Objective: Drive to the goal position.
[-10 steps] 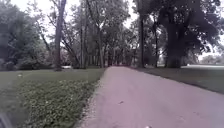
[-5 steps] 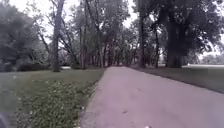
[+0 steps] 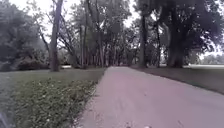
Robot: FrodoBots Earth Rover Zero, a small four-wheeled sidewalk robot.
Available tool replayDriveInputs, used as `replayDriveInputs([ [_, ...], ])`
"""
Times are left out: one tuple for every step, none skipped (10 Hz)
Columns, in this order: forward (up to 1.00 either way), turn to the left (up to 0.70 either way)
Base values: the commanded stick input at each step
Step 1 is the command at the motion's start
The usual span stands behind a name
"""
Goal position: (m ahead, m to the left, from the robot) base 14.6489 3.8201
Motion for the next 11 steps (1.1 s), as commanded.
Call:
replayDriveInputs([
  [0.7,0.0],
  [0.7,0.0],
  [0.7,0.0],
  [0.7,0.0],
  [0.7,0.0],
  [0.7,0.0],
  [0.7,0.0],
  [0.7,0.0],
  [0.7,0.0],
  [0.7,0.0],
  [0.7,0.0],
])
